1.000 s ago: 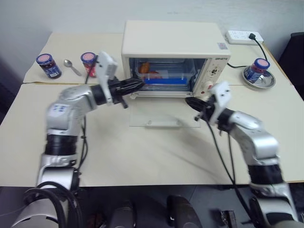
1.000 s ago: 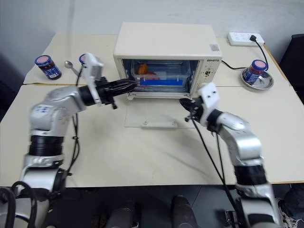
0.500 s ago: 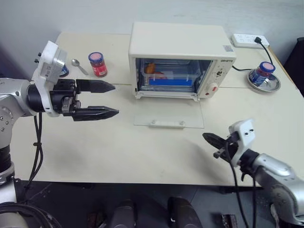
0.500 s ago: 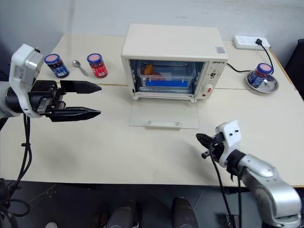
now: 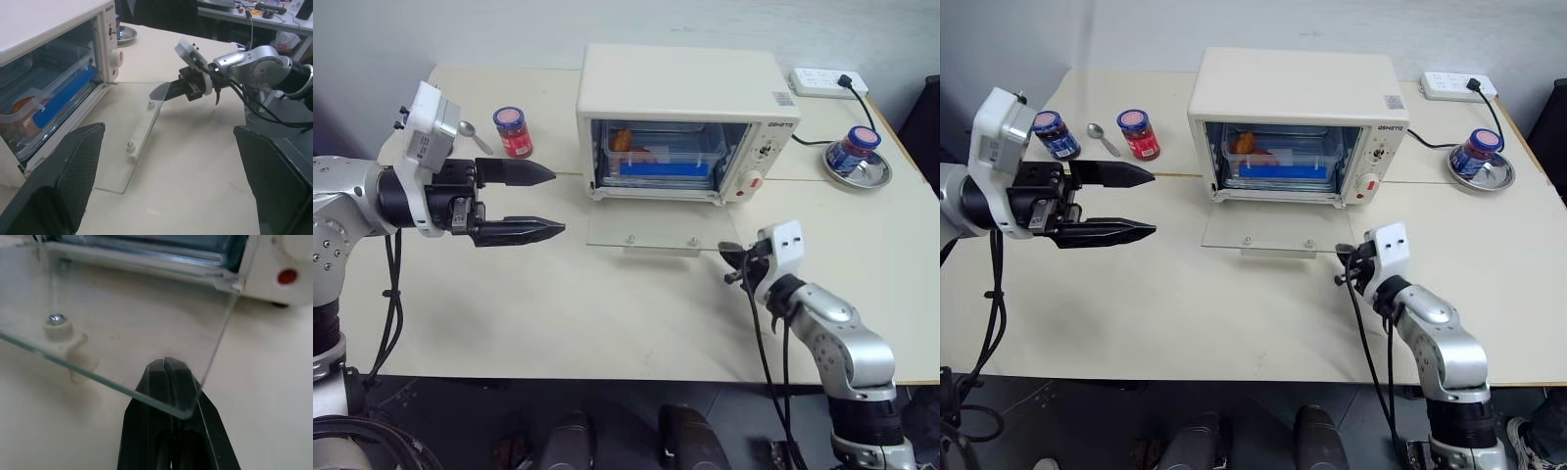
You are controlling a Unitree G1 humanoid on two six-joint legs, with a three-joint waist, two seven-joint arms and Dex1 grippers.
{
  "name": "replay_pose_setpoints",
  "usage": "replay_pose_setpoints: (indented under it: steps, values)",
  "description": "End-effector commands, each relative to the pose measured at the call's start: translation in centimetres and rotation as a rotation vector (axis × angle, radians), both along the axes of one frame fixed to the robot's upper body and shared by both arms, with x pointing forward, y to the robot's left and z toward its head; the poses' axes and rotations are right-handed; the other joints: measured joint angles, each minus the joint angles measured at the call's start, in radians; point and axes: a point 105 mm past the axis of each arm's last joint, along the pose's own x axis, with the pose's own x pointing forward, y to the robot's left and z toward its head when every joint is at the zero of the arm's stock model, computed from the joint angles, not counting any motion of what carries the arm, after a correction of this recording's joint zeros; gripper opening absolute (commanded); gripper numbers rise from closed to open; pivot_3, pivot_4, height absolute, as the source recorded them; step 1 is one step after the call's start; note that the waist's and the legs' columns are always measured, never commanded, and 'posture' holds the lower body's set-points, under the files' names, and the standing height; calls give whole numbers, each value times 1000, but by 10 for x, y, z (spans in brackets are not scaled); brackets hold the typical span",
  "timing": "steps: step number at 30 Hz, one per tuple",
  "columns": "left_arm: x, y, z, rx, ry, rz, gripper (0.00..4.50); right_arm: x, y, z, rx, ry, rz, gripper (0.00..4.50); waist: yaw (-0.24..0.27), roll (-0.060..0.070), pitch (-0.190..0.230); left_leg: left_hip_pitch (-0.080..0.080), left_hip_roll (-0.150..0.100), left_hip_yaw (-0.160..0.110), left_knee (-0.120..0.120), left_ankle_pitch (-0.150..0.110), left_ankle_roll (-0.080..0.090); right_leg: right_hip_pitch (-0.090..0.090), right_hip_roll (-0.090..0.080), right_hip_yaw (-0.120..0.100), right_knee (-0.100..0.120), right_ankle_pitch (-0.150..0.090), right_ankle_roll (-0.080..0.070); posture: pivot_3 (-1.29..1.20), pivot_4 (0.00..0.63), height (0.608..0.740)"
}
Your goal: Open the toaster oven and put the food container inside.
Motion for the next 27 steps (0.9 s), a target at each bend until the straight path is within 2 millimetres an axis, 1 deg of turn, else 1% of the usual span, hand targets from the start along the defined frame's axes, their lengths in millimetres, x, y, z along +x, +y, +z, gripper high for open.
replay_pose_setpoints:
  steps: [1, 2, 3, 4, 5, 6, 8, 10, 12, 14, 16, 17, 21, 24, 27]
  values:
    - [3, 8, 10, -17, -51, 44, 4500, -11, -6, 81, 86, -195, 88, 373, 0, 0, 0, 0, 0, 0, 0, 0, 0, 0, 0, 0, 0, 0, 0, 0, 150, 740]
    - [4, 11, 10, -20, -51, 55, 4500, -12, -10, 95, 97, -216, 103, 534, -1, 0, 0, 0, 0, 0, 1, 0, 0, 0, 0, 0, 0, 0, 0, 0, 150, 740]
    - [5, 12, 10, -22, -52, 63, 4500, -12, -12, 104, 103, -226, 113, 854, 0, 0, 0, 0, 0, 0, 1, 0, 0, 0, 0, 0, 0, 0, 0, 0, 150, 740]
    - [6, 14, 10, -23, -49, 71, 4500, -13, -16, 111, 92, -232, 124, 1159, 0, 0, 0, 0, 0, 0, 1, 0, 0, 0, 0, 0, 0, 0, 0, 0, 150, 740]
    - [8, 17, 9, -22, -49, 82, 4500, -13, -21, 117, 78, -239, 124, 1576, 1, 0, 0, 0, 1, 0, 0, 0, 0, 1, 0, -1, 0, 0, 0, 0, 150, 740]
    - [9, 20, 9, -21, -50, 95, 4500, -13, -28, 123, 59, -241, 123, 1857, 2, 0, 0, 0, 1, 1, 0, 0, 0, 1, 1, -2, 0, 0, -1, 0, 150, 740]
    - [11, 23, 9, -21, -54, 112, 4500, -15, -37, 130, 33, -241, 129, 2537, 3, 0, 0, 0, 1, 4, -1, 0, 0, 1, 0, -3, 0, -1, -1, 0, 150, 740]
    - [11, 27, 11, -22, -56, 123, 4500, -20, -55, 133, -22, -218, 146, 3149, 4, 0, 0, -1, 0, 6, 0, -1, 1, 1, -1, -2, -1, 0, -1, 0, 150, 740]
    - [10, 30, 13, -19, -61, 132, 4500, -27, -67, 129, -77, -175, 180, 3850, 5, 0, 0, -1, -1, 7, 0, -1, 2, 1, -1, -1, -1, 0, 0, 0, 150, 740]
    - [9, 35, 15, -9, -70, 146, 4500, -40, -80, 121, -119, -110, 245, 4482, 3, 0, 0, -1, 0, 7, 0, -1, 2, 1, -1, -1, -2, 0, 0, 0, 150, 740]
    - [9, 39, 16, -2, -79, 163, 4500, -52, -88, 116, -161, -71, 300, 4482, 4, 0, 0, -1, 0, 8, 0, -1, 2, 1, 0, -1, -3, 0, 0, 0, 150, 740]
    - [9, 41, 16, 0, -81, 167, 4500, -54, -90, 115, -177, -68, 312, 4482, 3, 0, 0, -1, 0, 8, 0, -1, 2, 1, 0, -1, -3, 0, 0, 0, 150, 740]
    - [7, 46, 16, 10, -84, 177, 4500, -58, -103, 115, -154, -43, 302, 4482, -5, 0, 0, 1, 1, 11, 1, -1, 2, 1, 0, 2, -2, 0, 1, 0, 150, 740]
    - [6, 48, 17, 10, -83, 183, 4500, -58, -105, 115, -146, -46, 299, 4482, -3, 0, 0, 1, 1, 11, 1, -1, 2, 1, 0, 1, -1, 0, 1, 0, 150, 740]
    - [5, 48, 12, 52, -89, 177, 4500, -58, -103, 115, -135, -51, 306, 4482, 0, 0, 0, 1, 1, 11, 1, -1, 2, 1, 0, 1, -2, 0, 1, 0, 150, 740]
